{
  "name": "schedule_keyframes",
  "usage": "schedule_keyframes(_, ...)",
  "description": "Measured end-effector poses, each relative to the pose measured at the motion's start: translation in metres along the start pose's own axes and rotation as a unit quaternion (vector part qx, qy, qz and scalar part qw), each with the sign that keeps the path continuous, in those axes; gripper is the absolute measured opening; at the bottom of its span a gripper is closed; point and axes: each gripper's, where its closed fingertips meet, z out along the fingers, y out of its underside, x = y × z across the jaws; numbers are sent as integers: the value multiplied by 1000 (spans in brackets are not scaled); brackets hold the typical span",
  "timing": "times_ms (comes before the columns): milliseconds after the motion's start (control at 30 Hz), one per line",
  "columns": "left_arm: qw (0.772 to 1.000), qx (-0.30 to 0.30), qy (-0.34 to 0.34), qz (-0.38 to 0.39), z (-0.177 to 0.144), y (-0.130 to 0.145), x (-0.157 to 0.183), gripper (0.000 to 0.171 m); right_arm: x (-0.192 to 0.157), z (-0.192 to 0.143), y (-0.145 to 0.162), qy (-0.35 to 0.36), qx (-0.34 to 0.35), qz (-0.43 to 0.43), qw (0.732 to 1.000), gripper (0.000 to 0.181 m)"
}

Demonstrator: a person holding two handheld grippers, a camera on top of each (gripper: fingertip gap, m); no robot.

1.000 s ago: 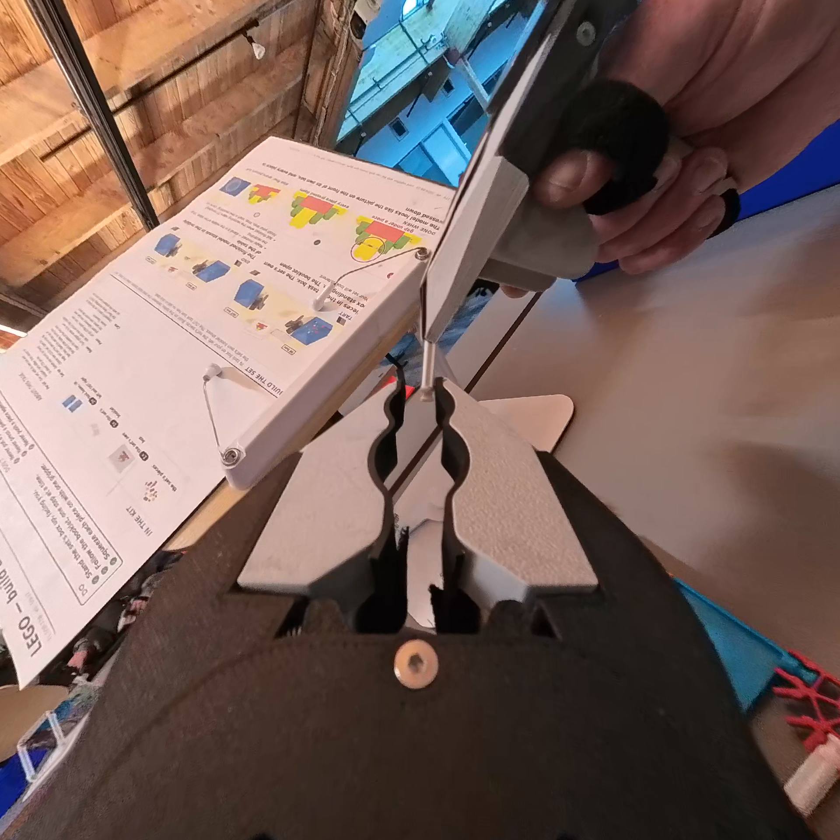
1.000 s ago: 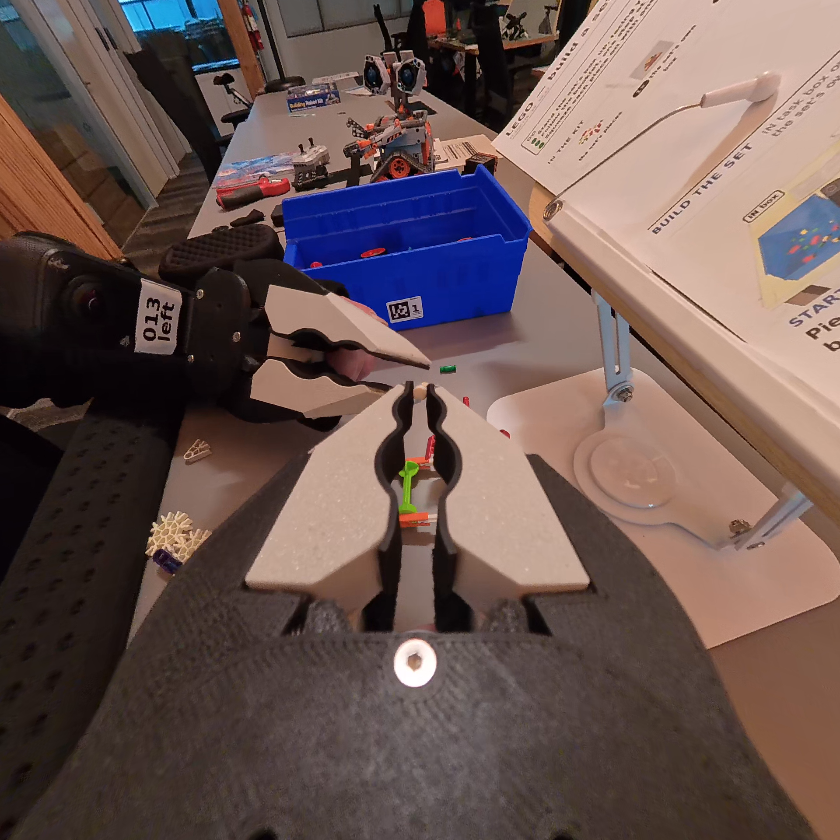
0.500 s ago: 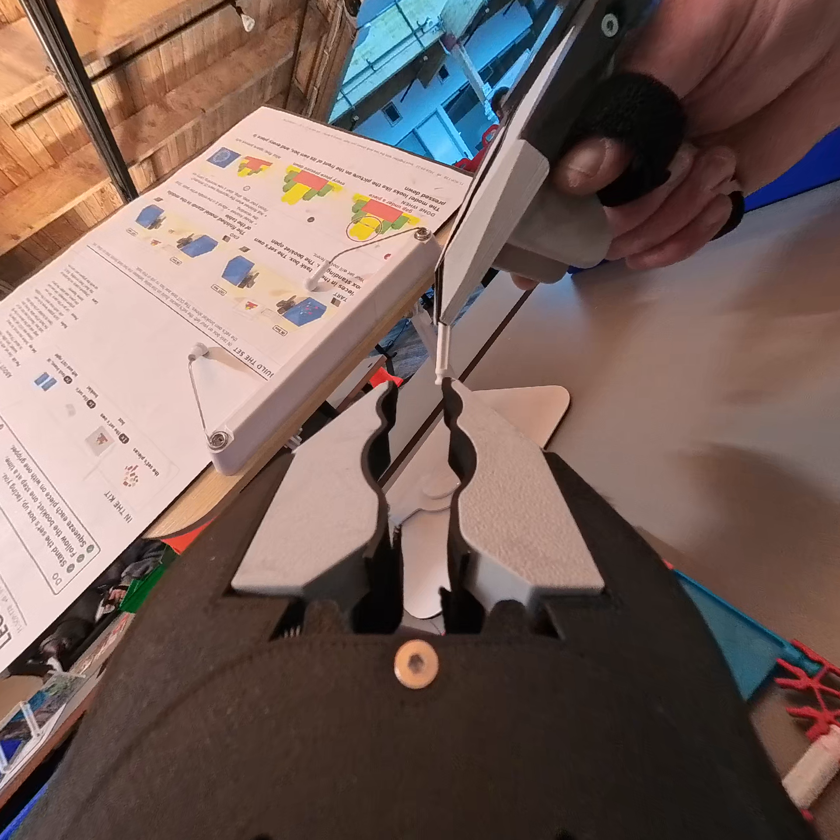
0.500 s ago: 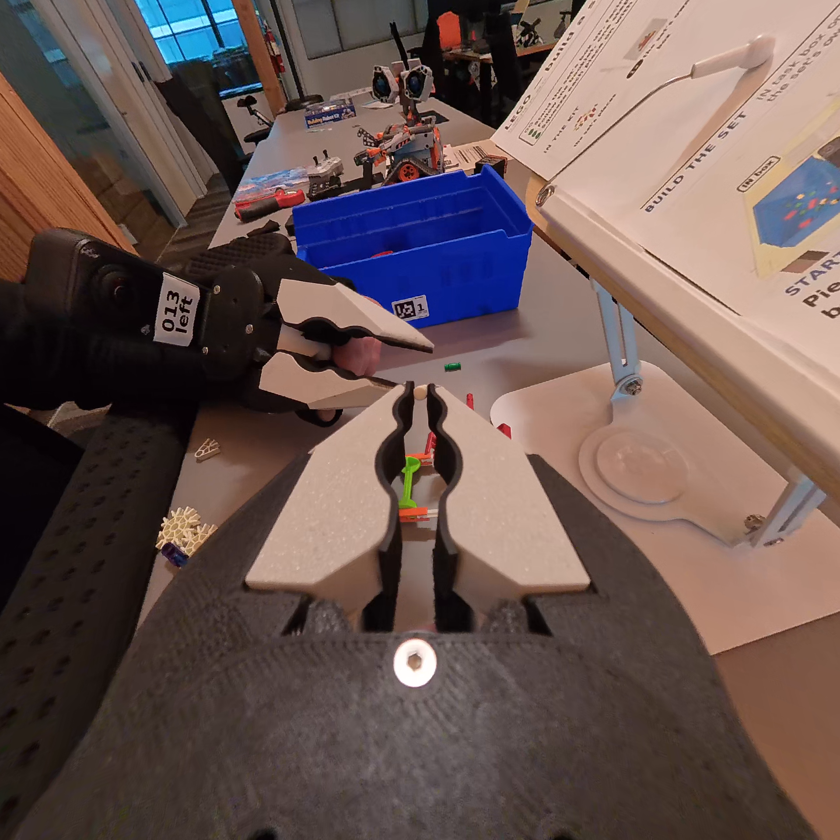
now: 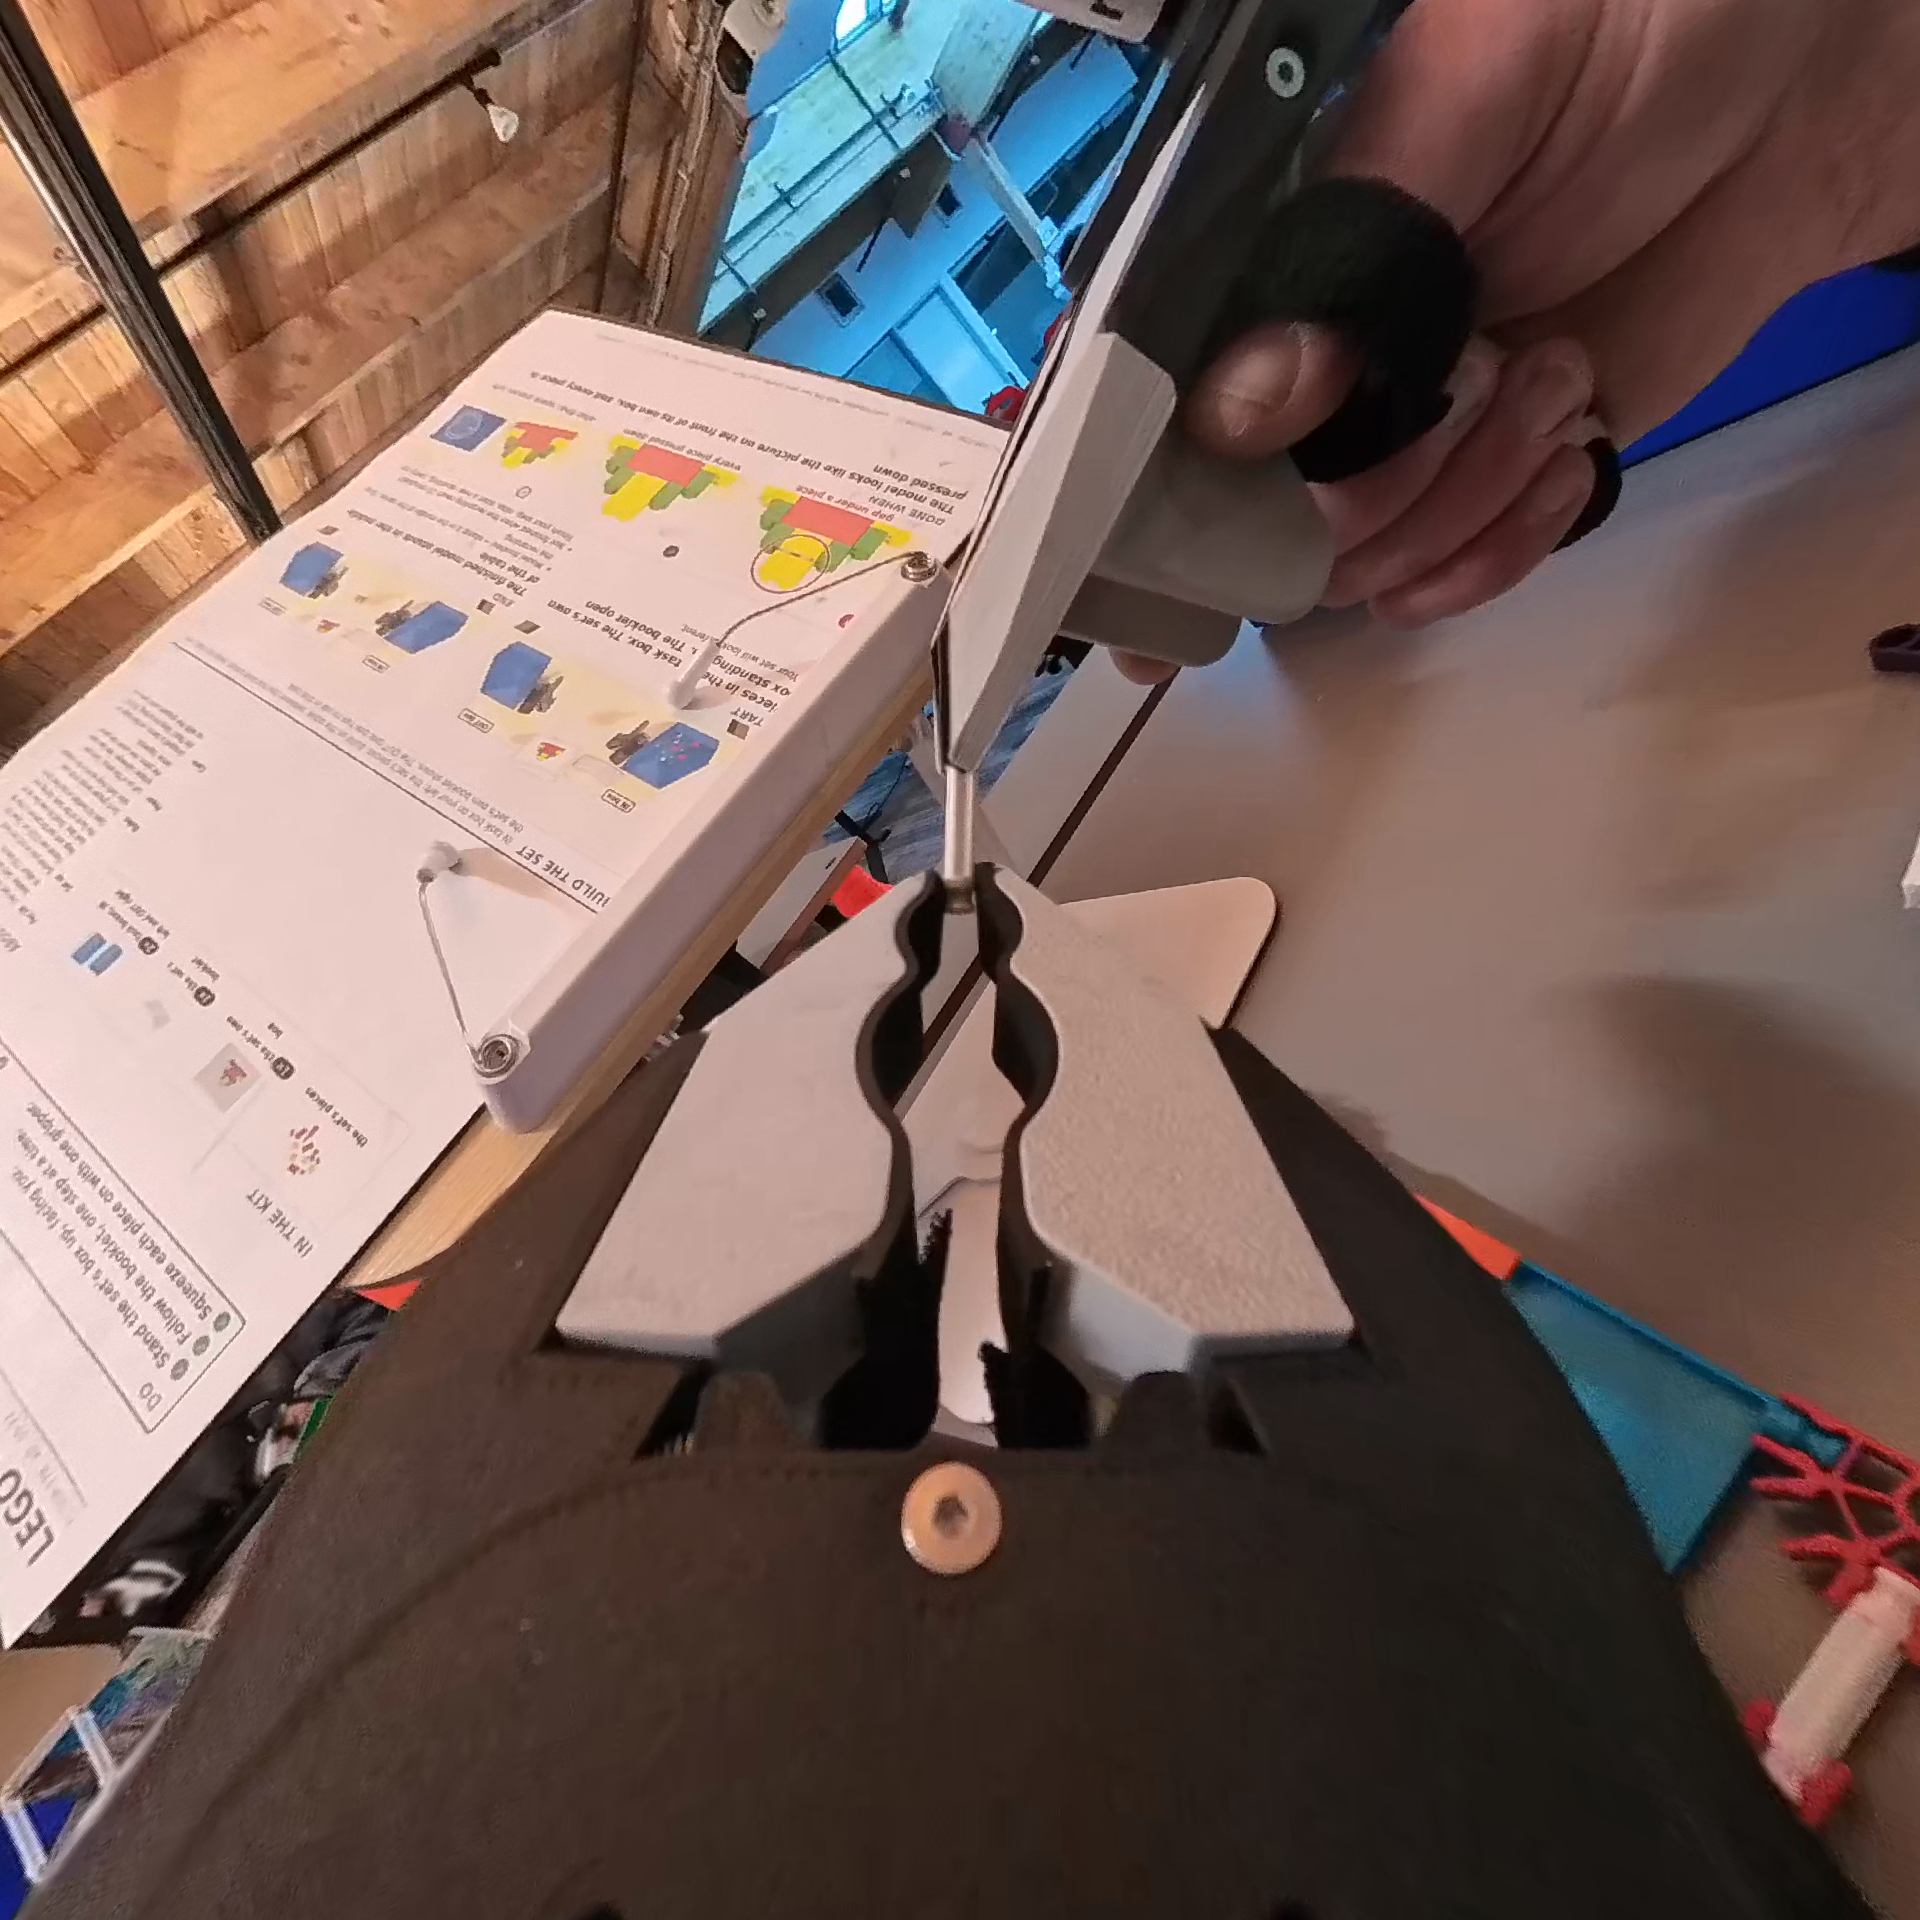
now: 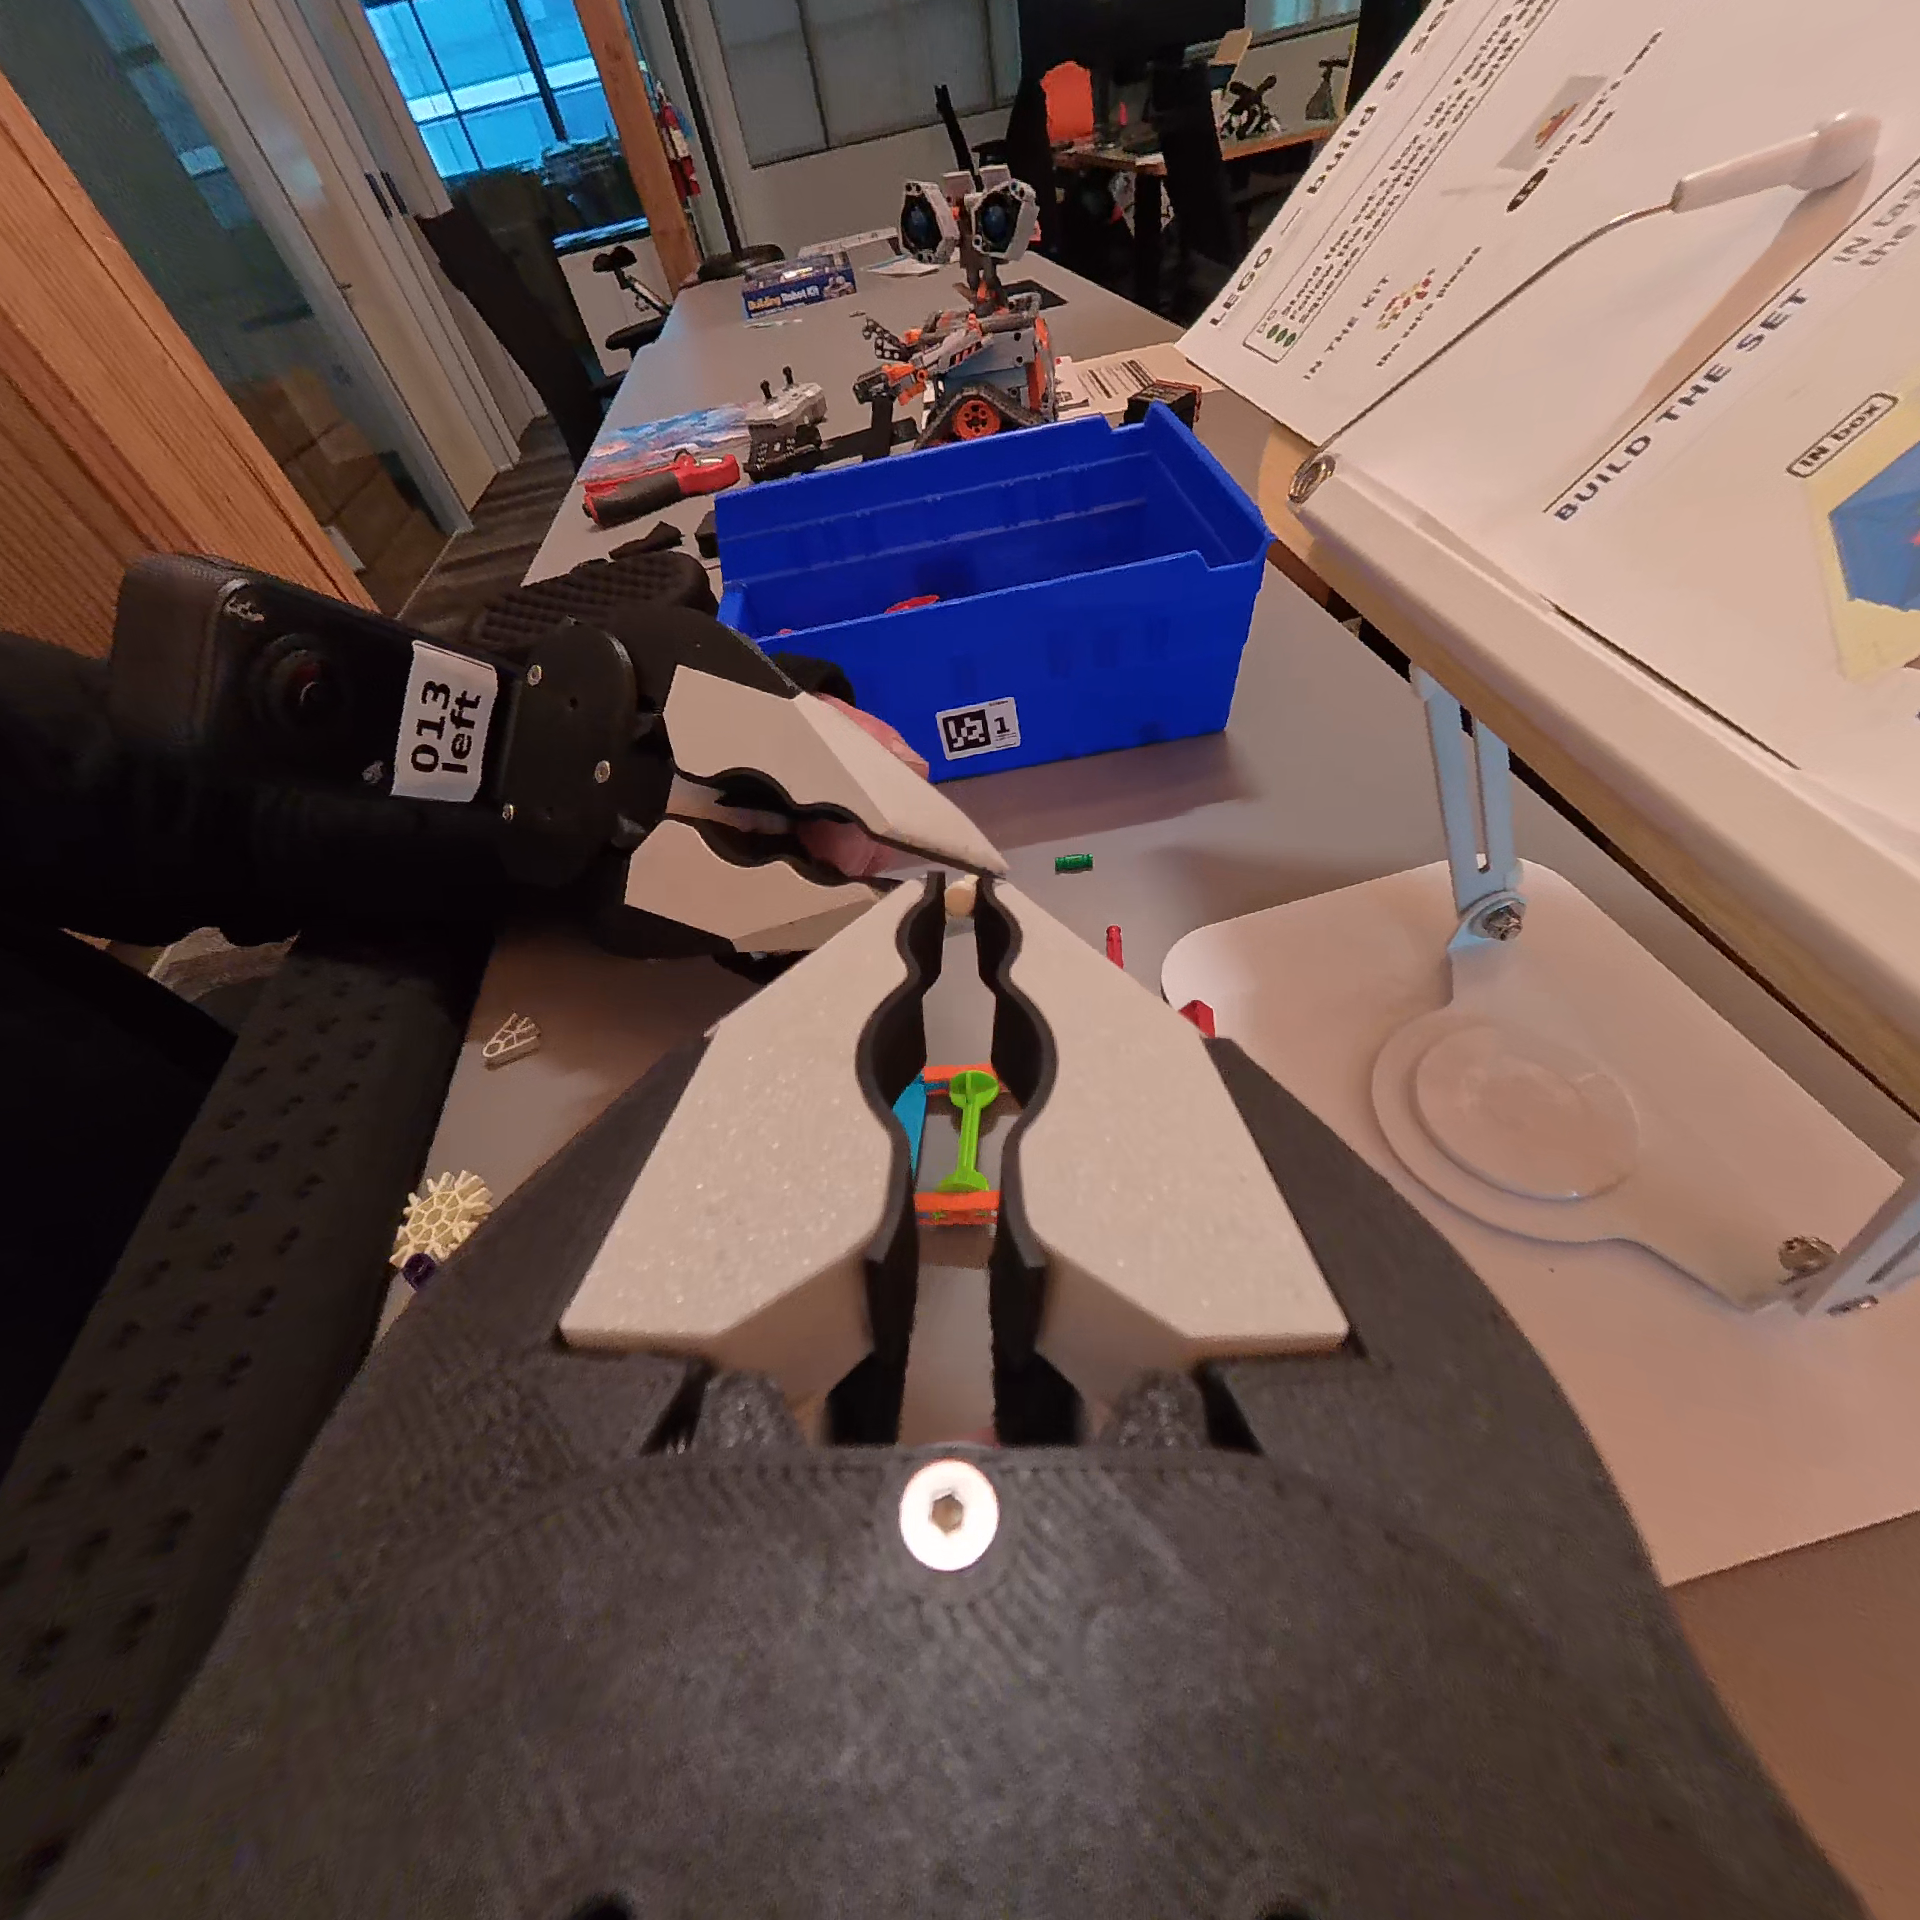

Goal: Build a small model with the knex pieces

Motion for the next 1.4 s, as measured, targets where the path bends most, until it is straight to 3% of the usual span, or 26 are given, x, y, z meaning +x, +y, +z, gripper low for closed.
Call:
schedule_keyframes(233,999,-14,14,34,-3,2,1,2,0,2,5,11,-14,-24,1000,10)
schedule_keyframes(367,997,-32,33,56,-4,9,3,3,4,3,15,48,-55,-103,992,16)
schedule_keyframes(533,994,-47,65,79,-5,15,14,3,7,8,30,111,-127,-252,953,16)
schedule_keyframes(733,987,-75,95,103,-5,25,26,3,9,17,48,138,-183,-343,911,4)
schedule_keyframes(900,983,-109,123,79,-5,38,34,4,14,20,62,130,-207,-324,914,3)
schedule_keyframes(1133,944,-264,189,54,-19,95,48,36,26,21,82,116,-228,-284,924,3)
schedule_keyframes(1333,931,-310,180,69,-20,118,47,23,25,31,100,102,-250,-280,921,3)
schedule_keyframes(1400,936,-291,188,61,-17,113,51,13,25,34,104,97,-251,-276,923,2)
